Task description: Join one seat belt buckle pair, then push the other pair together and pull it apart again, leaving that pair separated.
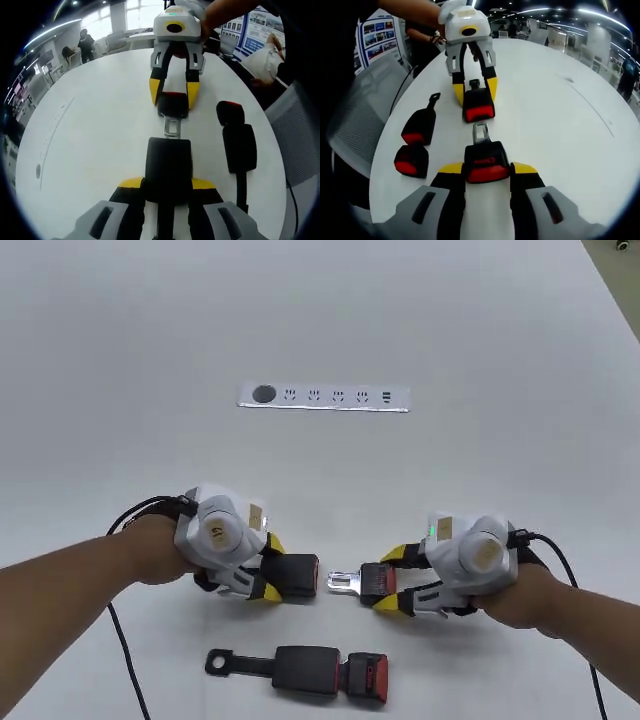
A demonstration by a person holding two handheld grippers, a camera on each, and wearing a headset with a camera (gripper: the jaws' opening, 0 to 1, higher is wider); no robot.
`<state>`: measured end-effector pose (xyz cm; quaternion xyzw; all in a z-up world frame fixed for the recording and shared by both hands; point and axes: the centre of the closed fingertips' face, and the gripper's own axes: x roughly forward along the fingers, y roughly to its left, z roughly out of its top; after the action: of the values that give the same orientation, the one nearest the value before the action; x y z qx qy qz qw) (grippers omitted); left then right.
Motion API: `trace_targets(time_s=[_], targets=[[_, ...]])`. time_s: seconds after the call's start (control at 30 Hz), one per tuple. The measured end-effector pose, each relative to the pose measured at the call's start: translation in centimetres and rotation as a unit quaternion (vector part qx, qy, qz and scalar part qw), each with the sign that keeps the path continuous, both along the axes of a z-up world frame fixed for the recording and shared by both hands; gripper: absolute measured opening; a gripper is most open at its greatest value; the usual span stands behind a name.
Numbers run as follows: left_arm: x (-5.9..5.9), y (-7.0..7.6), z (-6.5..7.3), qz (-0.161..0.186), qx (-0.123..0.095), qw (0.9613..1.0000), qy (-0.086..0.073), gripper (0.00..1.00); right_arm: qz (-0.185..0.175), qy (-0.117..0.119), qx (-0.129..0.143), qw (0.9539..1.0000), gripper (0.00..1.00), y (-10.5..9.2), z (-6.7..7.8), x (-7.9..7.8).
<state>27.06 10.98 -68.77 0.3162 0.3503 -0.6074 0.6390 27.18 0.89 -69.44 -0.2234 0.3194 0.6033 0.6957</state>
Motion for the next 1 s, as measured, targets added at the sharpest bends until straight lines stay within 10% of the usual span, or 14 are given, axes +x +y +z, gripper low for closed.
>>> trace_targets(time_s=[1.0], targets=[[0.3, 0.3, -0.2, -0.01, 0.017, 0.9998, 0.003, 0.33, -0.007, 0.004, 0.015, 0.9999, 0.31, 3.1, 0.7, 0.5]])
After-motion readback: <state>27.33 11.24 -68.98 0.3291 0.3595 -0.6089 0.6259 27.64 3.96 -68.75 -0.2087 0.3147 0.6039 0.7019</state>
